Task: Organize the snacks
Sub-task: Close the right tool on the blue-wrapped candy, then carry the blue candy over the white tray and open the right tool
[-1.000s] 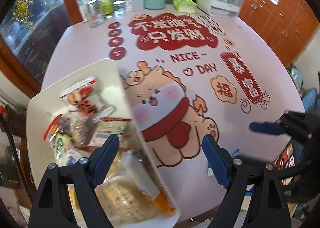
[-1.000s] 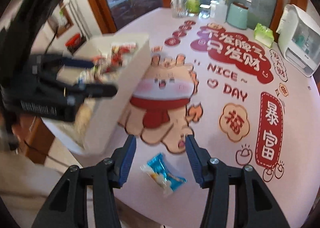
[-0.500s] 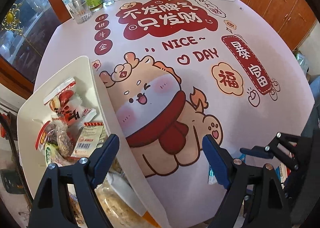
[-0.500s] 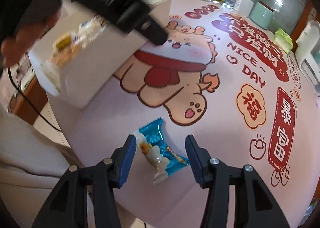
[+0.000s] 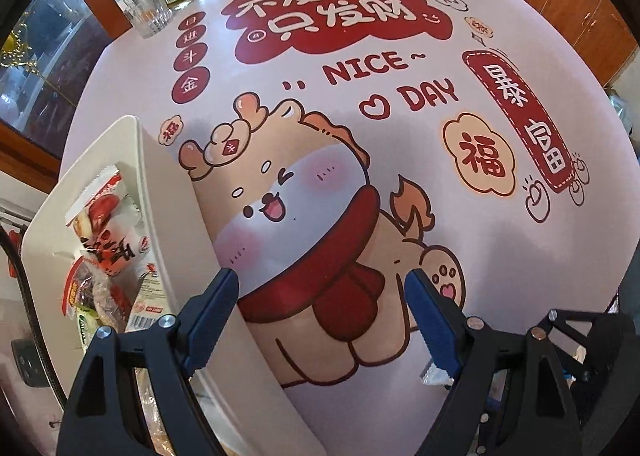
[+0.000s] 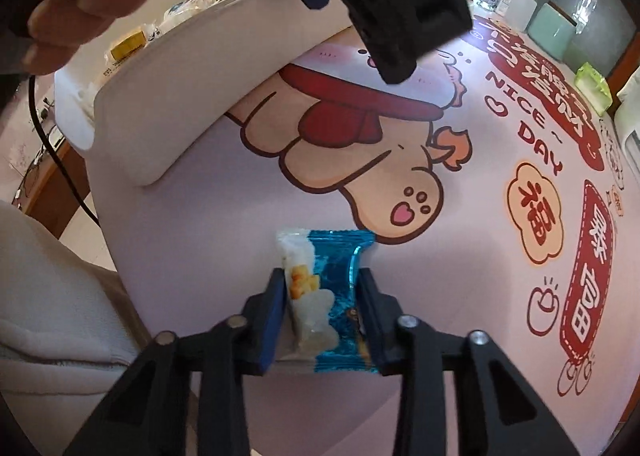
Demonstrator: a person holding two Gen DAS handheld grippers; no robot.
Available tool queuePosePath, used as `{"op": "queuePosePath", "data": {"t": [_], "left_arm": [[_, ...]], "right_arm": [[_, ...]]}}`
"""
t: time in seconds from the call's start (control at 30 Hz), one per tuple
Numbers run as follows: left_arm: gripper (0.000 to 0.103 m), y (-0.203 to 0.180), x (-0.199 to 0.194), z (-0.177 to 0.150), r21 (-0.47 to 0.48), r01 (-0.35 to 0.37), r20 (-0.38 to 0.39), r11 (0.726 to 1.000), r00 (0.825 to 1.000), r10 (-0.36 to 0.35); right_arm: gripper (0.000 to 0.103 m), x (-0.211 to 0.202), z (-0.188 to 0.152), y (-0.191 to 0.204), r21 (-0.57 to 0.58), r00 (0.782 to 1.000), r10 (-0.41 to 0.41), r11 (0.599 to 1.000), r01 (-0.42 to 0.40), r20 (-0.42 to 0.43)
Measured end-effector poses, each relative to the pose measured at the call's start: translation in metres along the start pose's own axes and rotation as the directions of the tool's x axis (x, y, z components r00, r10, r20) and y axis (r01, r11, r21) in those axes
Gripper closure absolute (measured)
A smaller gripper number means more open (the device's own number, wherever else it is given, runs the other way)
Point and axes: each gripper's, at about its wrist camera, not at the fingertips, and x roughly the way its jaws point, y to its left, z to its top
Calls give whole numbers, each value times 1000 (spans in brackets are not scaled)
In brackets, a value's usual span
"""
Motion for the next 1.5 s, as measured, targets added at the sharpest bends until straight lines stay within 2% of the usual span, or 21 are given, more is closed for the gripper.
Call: {"op": "queuePosePath", "data": {"t": [0.33, 0.57, 0.73, 0.9, 1.03, 1.23, 1.5], "left_arm": [[19, -11, 7, 9, 18, 5, -17, 1000, 1000, -5], [19, -9, -2, 14, 30, -4, -3, 1000, 1000, 4], [18, -2, -21, 14, 18, 3, 33, 1000, 999, -3], [12, 14, -55, 10, -16, -1, 110, 1000, 994, 3], [7, 36, -85, 2, -63, -4, 179, 998, 984, 16], [2, 77, -131, -17, -144, -42, 266, 989, 961, 79], [1, 130, -176, -49, -262, -87, 330, 961, 928, 174]], "right_arm": [[72, -6, -6, -21, 114, 999, 31, 993, -34, 31], [72, -24, -8, -39, 212, 994, 46, 975, -65, 95], [72, -43, -4, -37, 234, 988, 45, 969, -79, 144], [72, -66, 15, -30, 243, 977, 45, 965, -96, 207], [72, -83, 35, -25, 239, 965, 44, 965, -108, 260], [72, -112, 71, -7, 212, 937, 50, 969, -129, 345], [72, -138, 124, 30, 152, 901, 76, 976, -154, 427]]}}
